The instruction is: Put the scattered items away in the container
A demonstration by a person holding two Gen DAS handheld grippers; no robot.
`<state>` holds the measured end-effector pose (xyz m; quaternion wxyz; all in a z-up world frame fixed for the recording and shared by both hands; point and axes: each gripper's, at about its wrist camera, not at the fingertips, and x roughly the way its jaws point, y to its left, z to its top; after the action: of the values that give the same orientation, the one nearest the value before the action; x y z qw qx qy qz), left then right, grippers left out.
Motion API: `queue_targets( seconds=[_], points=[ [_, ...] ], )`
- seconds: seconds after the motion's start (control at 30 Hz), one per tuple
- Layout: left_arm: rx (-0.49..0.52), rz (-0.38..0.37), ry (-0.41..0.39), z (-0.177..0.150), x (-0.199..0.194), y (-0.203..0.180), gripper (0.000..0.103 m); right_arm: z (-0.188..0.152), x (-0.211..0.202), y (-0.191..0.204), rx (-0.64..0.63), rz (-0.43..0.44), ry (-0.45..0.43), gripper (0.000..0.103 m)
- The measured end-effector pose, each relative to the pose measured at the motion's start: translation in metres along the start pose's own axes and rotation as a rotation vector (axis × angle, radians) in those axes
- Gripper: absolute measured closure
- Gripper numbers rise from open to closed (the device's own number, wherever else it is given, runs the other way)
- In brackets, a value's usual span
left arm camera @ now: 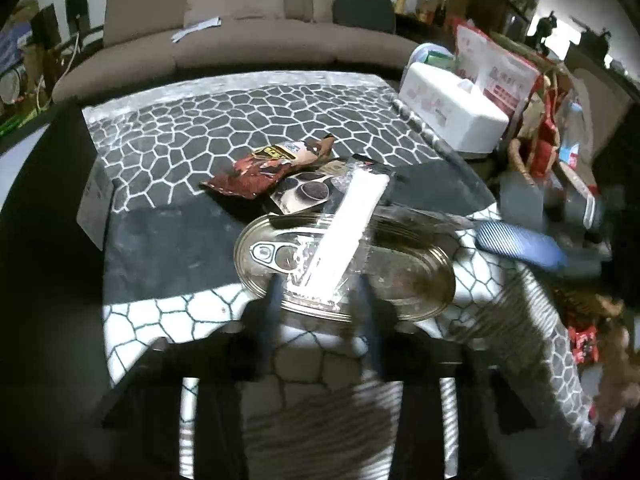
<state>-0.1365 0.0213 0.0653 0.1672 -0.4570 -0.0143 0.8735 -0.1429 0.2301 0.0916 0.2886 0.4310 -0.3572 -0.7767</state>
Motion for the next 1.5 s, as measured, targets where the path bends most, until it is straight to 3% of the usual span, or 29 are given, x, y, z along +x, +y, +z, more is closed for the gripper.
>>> queue_targets(
  seconds=[0.17,0.2,0.3,0.37,0.43,0.47,0.57,0.67,0.83,0.9,1.07,1.13,1.17,1.3,1.4,1.43,1.5],
  points=[
    [0.013,-0.004,-0.003,0.000,0.003,0.002,0.091,0.015,0.004,0.012,0.020,0.101,-0.006,0.045],
    [0.013,-0.012,-0.005,-0.001,0.004,0.004,0.091,0.017,0.000,0.016,-0.011,0.087,-0.015,0.045],
    [-0.001,-0.030,-0.013,-0.002,0.002,0.005,0.091,0.030,-0.002,0.025,-0.095,-0.093,-0.032,0.045],
    [-0.019,-0.058,-0.018,-0.004,-0.001,0.007,0.091,0.041,0.001,0.017,-0.078,-0.091,-0.028,0.045],
    [-0.023,-0.065,-0.029,-0.007,-0.006,0.007,0.092,0.049,0.018,0.011,-0.085,-0.157,0.020,0.045],
    [-0.026,-0.072,-0.027,-0.007,-0.006,0.007,0.092,0.051,0.029,0.007,-0.080,-0.164,0.049,0.047],
    [-0.030,-0.075,-0.027,-0.008,-0.007,0.007,0.092,0.048,0.062,-0.009,-0.030,-0.121,0.159,0.070],
    [-0.042,-0.082,-0.024,-0.008,-0.007,0.008,0.092,0.048,0.084,-0.017,-0.027,-0.164,0.197,0.071],
    [-0.039,-0.086,-0.019,-0.007,-0.007,0.009,0.092,0.047,0.092,-0.023,0.001,-0.119,0.237,0.077],
    [-0.041,-0.087,-0.019,-0.007,-0.007,0.009,0.092,0.047,0.089,-0.023,-0.020,-0.138,0.228,0.079],
    [-0.041,-0.089,-0.018,-0.006,-0.007,0.009,0.092,0.051,0.094,-0.027,-0.028,-0.079,0.229,0.076],
    [-0.043,-0.090,-0.018,-0.006,-0.007,0.009,0.092,0.049,0.098,-0.021,-0.064,-0.090,0.241,0.083],
    [-0.044,-0.091,-0.018,-0.006,-0.007,0.009,0.091,0.047,0.096,-0.019,-0.079,-0.099,0.230,0.095],
    [-0.055,-0.088,-0.009,-0.005,-0.007,0.009,0.091,0.038,0.082,-0.012,-0.092,-0.101,0.155,0.098],
    [-0.088,-0.118,-0.025,-0.007,-0.017,0.012,0.077,0.035,0.065,-0.003,-0.099,-0.085,0.124,0.099],
    [-0.093,-0.128,-0.034,-0.008,-0.022,0.012,0.062,0.034,0.059,0.000,-0.103,-0.081,0.116,0.099],
    [-0.097,-0.144,-0.058,-0.011,-0.033,0.012,0.052,0.034,0.047,0.011,-0.115,-0.064,0.103,0.098]
  ],
)
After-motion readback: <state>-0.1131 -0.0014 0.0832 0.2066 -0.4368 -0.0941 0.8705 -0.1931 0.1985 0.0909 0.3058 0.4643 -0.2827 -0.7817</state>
